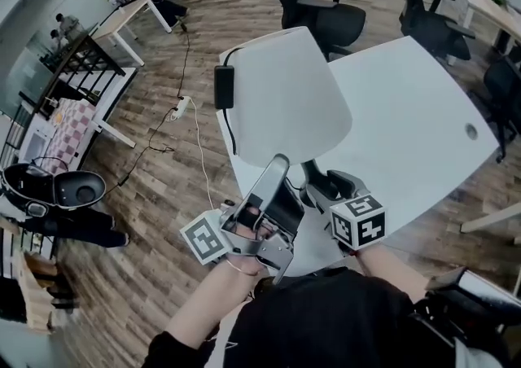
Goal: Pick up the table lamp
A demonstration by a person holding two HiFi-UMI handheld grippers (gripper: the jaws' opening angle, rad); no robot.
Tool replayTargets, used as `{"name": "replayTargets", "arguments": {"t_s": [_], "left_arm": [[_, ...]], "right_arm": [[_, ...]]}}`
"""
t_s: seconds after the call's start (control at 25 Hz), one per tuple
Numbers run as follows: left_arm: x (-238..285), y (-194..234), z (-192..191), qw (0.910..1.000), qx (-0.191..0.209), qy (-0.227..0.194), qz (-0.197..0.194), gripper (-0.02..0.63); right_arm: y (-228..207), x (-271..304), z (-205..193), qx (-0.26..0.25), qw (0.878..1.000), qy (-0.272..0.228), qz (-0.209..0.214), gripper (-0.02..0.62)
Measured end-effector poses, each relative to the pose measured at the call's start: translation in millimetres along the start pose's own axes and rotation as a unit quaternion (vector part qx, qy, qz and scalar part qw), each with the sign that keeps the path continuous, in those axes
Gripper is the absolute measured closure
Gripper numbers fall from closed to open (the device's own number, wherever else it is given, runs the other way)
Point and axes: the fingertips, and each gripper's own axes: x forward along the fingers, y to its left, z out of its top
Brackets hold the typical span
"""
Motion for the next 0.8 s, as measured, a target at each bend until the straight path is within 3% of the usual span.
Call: {"name": "replayTargets", "arguments": {"t_s": [0.64,0.8], "left_arm": [[73,-42,-159,0.9992,0.01,-0.013,-0.036,0.575],[90,-52,-197,0.9987,0.021,0.005,-0.046,0.577]], "right_arm": [[-100,-159,-4,-0.061,0.998,-0.013,0.0,0.356],[-120,-194,-8,-0.061,0.998,-0.019,-0.004,0.356]]}}
